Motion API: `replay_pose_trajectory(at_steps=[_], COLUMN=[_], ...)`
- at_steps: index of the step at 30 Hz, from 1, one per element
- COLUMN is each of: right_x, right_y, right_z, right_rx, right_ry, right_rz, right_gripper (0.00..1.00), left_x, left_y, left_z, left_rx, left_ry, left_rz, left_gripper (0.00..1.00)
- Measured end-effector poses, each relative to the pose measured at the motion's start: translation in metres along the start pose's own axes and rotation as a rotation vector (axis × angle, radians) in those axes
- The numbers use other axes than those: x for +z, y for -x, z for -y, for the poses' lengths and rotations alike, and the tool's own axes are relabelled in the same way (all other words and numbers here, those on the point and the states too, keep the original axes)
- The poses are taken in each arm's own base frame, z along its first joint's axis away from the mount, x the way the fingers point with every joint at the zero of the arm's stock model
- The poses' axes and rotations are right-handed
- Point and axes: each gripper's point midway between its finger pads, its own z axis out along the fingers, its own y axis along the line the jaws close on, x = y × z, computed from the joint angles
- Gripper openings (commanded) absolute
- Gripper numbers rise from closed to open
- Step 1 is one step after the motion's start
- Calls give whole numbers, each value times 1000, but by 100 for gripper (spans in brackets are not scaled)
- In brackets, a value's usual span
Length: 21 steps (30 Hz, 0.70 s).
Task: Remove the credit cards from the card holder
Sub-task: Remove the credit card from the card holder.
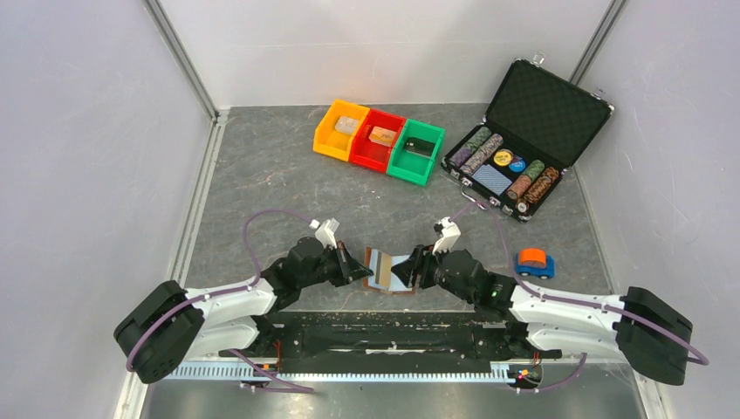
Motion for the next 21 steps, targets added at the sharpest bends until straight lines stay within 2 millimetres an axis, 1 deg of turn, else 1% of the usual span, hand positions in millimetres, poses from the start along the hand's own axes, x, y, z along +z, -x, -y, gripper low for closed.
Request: replay_pose_trajectory(at_steps=[4,7,8,11,14,17,21], right_x=[-3,-3,-2,3,8,13,19], right_y=[14,17,16,9,4,0,-9], right_z=[-7,-9,-9,-10,-13,-14,-12], right_rx=[0,-9,-13,-24,-28,-33,-46], right_ry=[17,26,27,38,53,65,70], right_rz=[47,57,55,30,12,4,-22], right_gripper=[54,49,48,42,37,35,34], left_x=[0,0,0,0,-1,-6,-14], left_y=[-1,-2,-2,-2,-3,-2,12], left_z=[-3,-3,-3,-5,-12,-19,-18], left_rx=[-3,-3,-4,-6,-10,-14,-3], left_ry=[11,13,13,21,56,102,168], left_rz=[-5,-6,-6,-8,-6,2,49], left_gripper=[2,5,9,24,32,42,45])
